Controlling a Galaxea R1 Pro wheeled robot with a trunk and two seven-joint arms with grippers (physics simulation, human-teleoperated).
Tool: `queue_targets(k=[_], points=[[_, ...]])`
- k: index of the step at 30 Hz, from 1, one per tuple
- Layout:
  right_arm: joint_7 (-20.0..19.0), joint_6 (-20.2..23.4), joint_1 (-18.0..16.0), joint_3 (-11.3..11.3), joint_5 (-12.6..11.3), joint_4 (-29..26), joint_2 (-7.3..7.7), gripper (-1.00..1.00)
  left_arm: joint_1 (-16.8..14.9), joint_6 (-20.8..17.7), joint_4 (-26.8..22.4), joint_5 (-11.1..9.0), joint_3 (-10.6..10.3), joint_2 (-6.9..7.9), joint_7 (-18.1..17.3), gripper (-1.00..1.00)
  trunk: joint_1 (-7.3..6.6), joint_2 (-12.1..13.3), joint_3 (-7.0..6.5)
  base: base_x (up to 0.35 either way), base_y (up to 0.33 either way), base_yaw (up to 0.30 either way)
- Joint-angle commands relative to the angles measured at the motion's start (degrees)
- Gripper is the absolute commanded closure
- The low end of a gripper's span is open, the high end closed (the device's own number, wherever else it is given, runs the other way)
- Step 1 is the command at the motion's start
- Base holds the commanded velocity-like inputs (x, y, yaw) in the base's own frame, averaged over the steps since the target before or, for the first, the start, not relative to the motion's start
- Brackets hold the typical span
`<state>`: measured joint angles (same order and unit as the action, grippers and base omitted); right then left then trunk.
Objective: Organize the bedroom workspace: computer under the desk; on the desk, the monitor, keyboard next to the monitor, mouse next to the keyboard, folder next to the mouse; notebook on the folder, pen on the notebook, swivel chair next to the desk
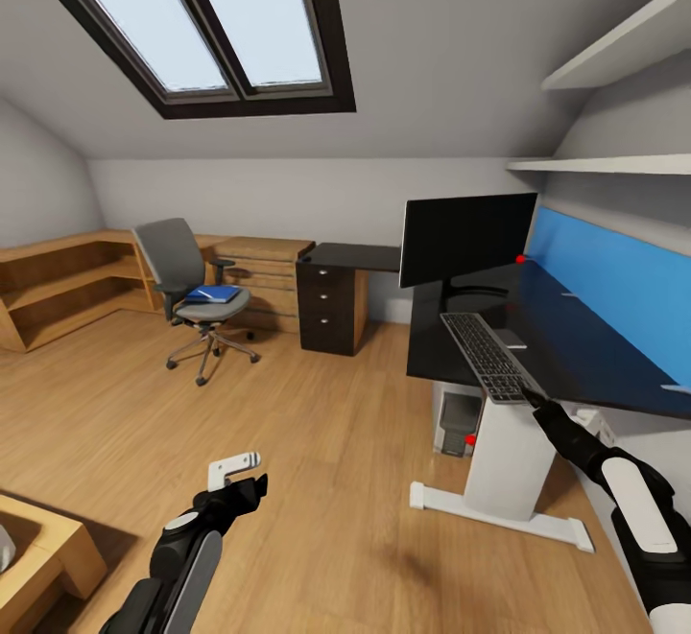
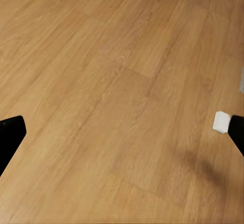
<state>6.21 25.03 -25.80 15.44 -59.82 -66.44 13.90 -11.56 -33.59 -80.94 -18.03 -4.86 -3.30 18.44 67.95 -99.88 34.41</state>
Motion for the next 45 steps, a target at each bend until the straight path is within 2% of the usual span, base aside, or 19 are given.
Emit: queue_targets(k=[1, 7, 20, 24, 25, 26, 28, 29, 30, 33, 37, 43, 45], points=[[0.50, 0.15, -0.04, 0.03, -0.60, -0.02, 0.00, -1.00, -0.04, -0.16, -0.08, -0.60, -0.03, -0.17, 0.58, -1.00, 0.22, -0.45, 0.25, -0.002, 0.000, 0.000], [0.60, -0.08, -0.04, 0.11, -0.62, 0.87, -0.08, -1.00, -0.04, -0.16, -0.08, -0.60, 0.01, -0.56, 0.72, -1.00, 1.54, -2.86, 1.32, 0.000, 0.000, 0.000], [0.73, -0.26, -0.21, 0.20, -0.78, 7.82, 0.04, -1.00, -0.04, -0.16, 0.17, -0.61, 0.01, -0.74, 0.96, -1.00, 4.40, -8.07, 3.66, 0.000, 0.000, 0.000], [0.60, -0.76, -0.36, 1.36, -1.74, 9.47, -0.13, -1.00, -0.04, -0.16, 0.22, -0.61, -0.01, -0.75, 0.97, -1.00, 5.27, -9.67, 4.38, 0.000, 0.000, 0.000], [0.56, -0.99, -0.40, 2.46, -3.14, 9.78, -0.20, -1.00, -0.04, -0.16, 0.23, -0.62, -0.03, -0.75, 0.97, -1.00, 5.49, -10.07, 4.56, 0.000, 0.000, 0.000], [0.52, -1.16, -0.43, 3.47, -6.06, 10.01, -0.38, -1.00, -0.04, -0.16, 0.26, -0.62, -0.04, -0.75, 0.98, -1.00, 5.71, -10.48, 4.74, 0.000, 0.000, 0.000], [0.49, -1.28, -0.43, 4.16, -9.47, 10.17, -0.56, -1.00, -0.04, -0.16, 0.29, -0.63, -0.05, -0.75, 0.98, -1.00, 6.15, -11.28, 5.09, 0.000, 0.000, 0.000], [0.46, -1.35, -0.45, 4.61, -12.54, 10.25, -0.63, -1.00, -0.04, -0.16, 0.31, -0.62, -0.04, -0.75, 0.98, -1.00, 6.37, -11.68, 5.27, 0.000, 0.000, 0.000], [0.38, -1.54, -0.45, 5.24, -17.42, 10.24, -0.57, -1.00, -0.04, -0.14, 0.33, -0.61, 0.00, -0.75, 0.98, -1.00, 6.59, -12.08, 5.45, 0.000, 0.000, 0.000], [0.33, -2.35, -0.46, 5.74, -18.83, 9.89, -0.50, -1.00, -0.04, -0.11, 0.34, -0.61, 0.06, -0.75, 0.98, -1.00, 7.25, -13.28, 5.99, 0.000, 0.000, 0.000], [0.34, -5.28, -0.42, 6.20, -19.95, 7.06, -0.67, -1.00, -0.04, 0.03, 0.34, -0.52, -0.02, -0.75, 0.83, -1.00, 7.25, -13.28, 5.99, 0.000, 0.000, 0.000], [-0.07, -5.54, -0.39, 6.32, -20.12, 6.12, -0.71, -1.00, -0.04, 0.14, 0.34, -0.45, -0.06, -0.75, 0.59, -1.00, 7.25, -13.28, 5.99, 0.000, 0.000, 0.000], [-1.84, -5.70, -0.39, 6.40, -20.02, 4.90, -0.77, -1.00, -0.04, 0.17, 0.48, -0.42, -0.10, -0.75, 0.64, -1.00, 7.25, -13.28, 5.99, 0.040, 0.000, 0.000]])
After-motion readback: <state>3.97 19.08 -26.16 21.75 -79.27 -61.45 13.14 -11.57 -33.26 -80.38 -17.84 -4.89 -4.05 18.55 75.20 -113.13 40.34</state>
